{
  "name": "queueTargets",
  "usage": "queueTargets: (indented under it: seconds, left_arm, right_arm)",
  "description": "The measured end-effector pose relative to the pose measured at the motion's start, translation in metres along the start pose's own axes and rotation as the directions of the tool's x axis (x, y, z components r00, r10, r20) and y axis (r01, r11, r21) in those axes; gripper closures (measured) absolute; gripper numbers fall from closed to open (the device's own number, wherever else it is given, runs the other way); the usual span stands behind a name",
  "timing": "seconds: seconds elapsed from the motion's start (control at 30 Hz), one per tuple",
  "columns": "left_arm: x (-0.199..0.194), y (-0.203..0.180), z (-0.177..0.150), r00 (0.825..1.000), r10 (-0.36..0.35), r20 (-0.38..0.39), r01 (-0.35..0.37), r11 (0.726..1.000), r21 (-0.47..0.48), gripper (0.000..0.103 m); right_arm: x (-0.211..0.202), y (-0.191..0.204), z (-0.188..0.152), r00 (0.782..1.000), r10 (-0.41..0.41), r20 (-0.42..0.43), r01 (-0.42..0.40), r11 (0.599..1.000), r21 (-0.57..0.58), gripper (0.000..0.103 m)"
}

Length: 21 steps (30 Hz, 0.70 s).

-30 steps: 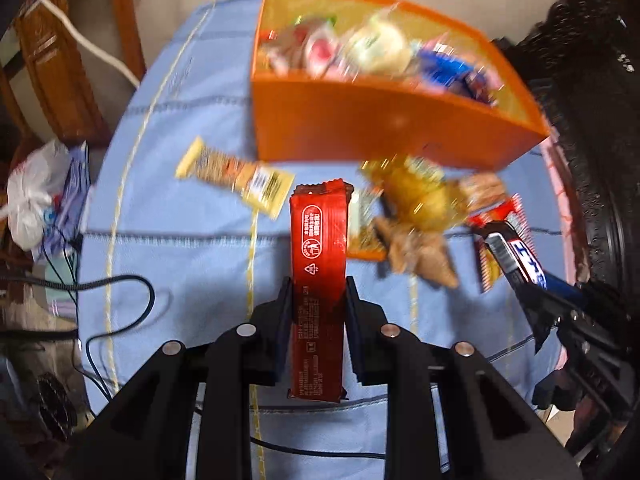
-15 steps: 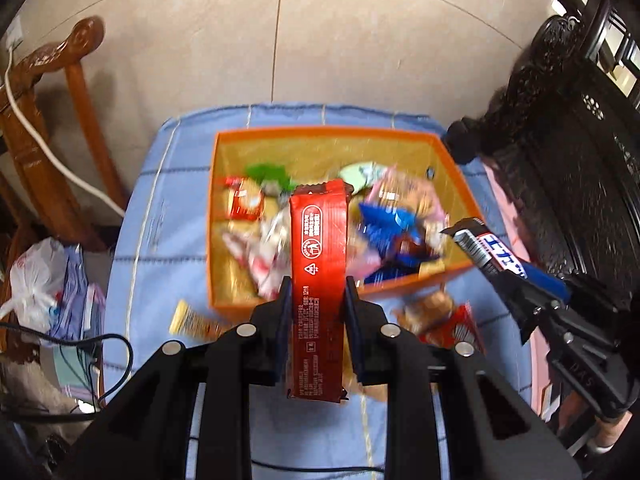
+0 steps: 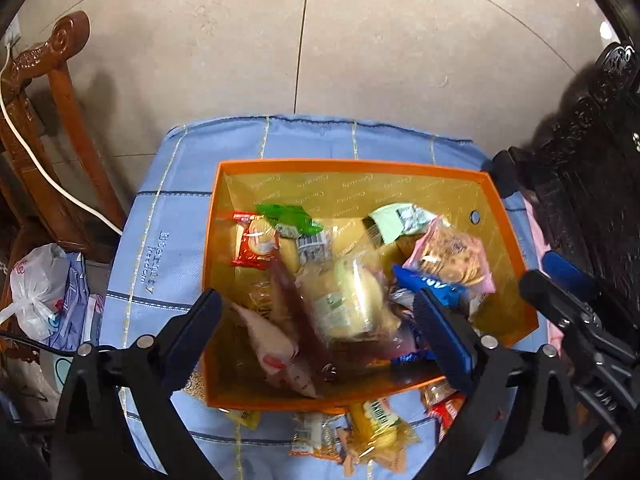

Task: Organize snacks
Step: 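Move both grippers back toward the yellow peanut candy bar and yellow bread bag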

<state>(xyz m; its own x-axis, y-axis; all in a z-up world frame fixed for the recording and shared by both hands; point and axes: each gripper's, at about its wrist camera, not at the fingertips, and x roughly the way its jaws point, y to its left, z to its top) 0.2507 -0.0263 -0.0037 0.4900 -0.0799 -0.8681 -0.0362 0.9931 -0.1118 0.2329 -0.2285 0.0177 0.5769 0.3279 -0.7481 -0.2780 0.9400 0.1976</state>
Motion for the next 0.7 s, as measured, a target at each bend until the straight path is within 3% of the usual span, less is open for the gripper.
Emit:
queueTargets:
  seconds: [0.17, 0.4, 0.5, 0.7]
  left_arm:
    - [0.005, 0.010, -0.011, 0.999, 0.016, -0.050, -0.017, 1.000, -0.011, 0.009]
    - [-0.009, 0.012, -0.030, 0.998, 0.034, -0.054, -0.034, 0.999, 0.001, 0.009]
    - [-0.018, 0.016, -0.044, 0.997, 0.049, -0.054, -0.049, 0.999, 0.007, 0.009]
    - [-0.019, 0.033, -0.086, 0.992, 0.082, -0.098, -0.082, 0.997, 0.002, 0.009]
  right_arm:
    - [-0.007, -0.012, -0.019, 0.999, -0.006, -0.046, 0.007, 1.000, 0.016, 0.043]
    - [-0.024, -0.031, -0.052, 0.996, -0.018, -0.084, 0.024, 0.997, 0.072, 0.035]
    - [-0.030, -0.038, -0.072, 0.994, -0.039, -0.106, 0.049, 0.994, 0.093, 0.029]
    - [-0.027, -0.054, -0.121, 0.976, -0.043, -0.213, 0.076, 0.986, 0.149, 0.028]
